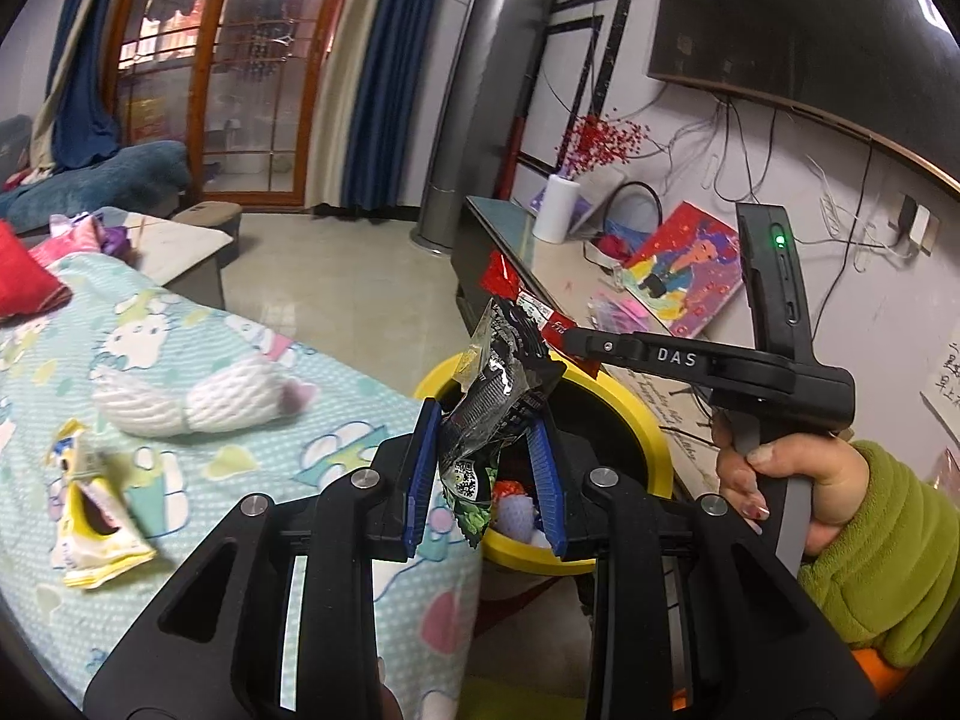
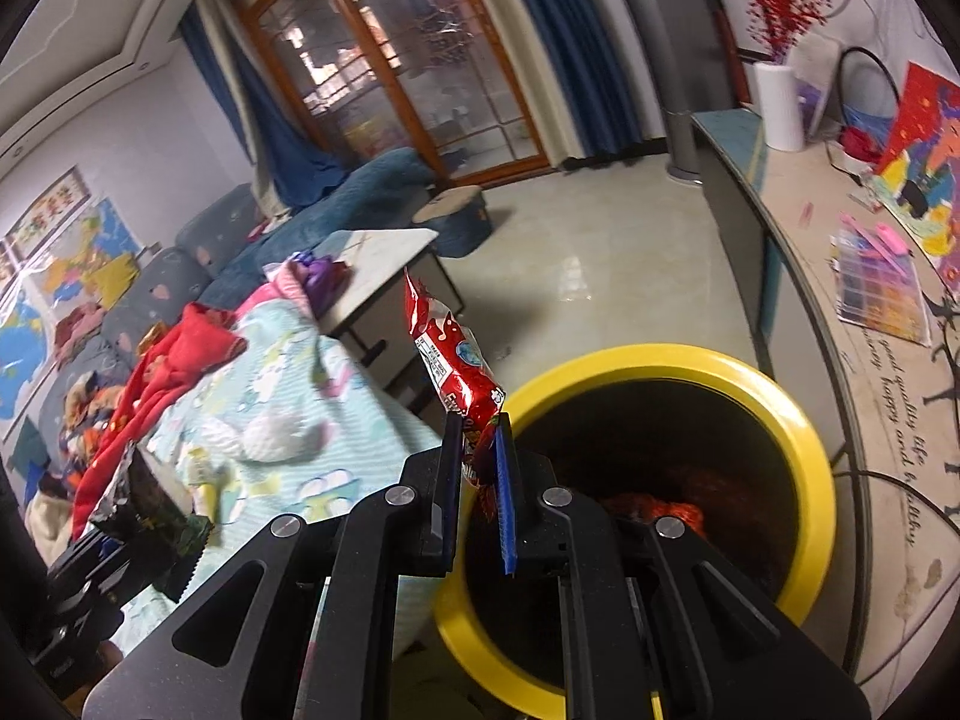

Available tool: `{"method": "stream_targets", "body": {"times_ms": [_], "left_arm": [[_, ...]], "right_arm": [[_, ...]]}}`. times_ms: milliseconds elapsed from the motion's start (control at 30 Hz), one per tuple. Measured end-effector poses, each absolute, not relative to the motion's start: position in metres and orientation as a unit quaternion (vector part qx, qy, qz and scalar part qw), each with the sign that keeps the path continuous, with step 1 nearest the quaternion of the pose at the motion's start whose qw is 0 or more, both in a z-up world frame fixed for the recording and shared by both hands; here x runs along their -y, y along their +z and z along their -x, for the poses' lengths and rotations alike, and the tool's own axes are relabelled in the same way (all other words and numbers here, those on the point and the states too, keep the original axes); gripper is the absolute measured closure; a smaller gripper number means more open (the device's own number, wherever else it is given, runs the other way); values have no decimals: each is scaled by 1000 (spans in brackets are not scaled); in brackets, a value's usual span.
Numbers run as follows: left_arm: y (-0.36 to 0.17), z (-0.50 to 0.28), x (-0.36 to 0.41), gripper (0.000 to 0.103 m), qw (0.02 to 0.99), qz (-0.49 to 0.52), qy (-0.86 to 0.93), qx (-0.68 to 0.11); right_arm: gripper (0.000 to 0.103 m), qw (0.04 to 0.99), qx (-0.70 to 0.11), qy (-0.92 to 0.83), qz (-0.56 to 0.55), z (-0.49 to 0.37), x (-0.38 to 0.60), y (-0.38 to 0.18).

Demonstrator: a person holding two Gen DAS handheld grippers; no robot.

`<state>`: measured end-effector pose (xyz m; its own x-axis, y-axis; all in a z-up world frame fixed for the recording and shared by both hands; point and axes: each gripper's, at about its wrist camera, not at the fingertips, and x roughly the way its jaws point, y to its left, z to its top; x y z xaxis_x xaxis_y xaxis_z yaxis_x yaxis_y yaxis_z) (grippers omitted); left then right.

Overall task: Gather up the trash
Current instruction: 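Carry the black-green and red wrappers over the yellow bin, then open both tools to drop the wrappers into the bin, then move both open tools back over the yellow wrapper and foam net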

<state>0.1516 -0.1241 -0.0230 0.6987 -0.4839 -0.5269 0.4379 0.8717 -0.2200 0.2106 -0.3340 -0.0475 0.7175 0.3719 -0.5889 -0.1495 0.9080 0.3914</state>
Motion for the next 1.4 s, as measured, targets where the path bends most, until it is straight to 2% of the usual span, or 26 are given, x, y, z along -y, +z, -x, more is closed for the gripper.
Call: {"method": "stream_targets", "body": {"times_ms": [967,1033,1133,1233,1300,1400], "left_arm": [[-75,-199,215,78,883,-4,-300,-361],[-77,-206,219,75,882,-4,-298,-365],[-79,-211,221,70,884,0,-291,-367],[-80,-214,221,61,885,7,-284,-369],[-79,-213,219,43,887,11,-281,-367],[-78,-211,212,29,891,18,-272,-362]], "right_arm": [[90,874,-412,66,-248,-216,427,-113],[90,872,-414,67,-253,-216,430,-114],[83,870,-413,67,-261,-216,433,-115],[65,868,-410,71,-270,-216,435,-114],[63,871,-405,70,-270,-215,436,-112],[58,873,-396,69,-276,-214,437,-109]]}}
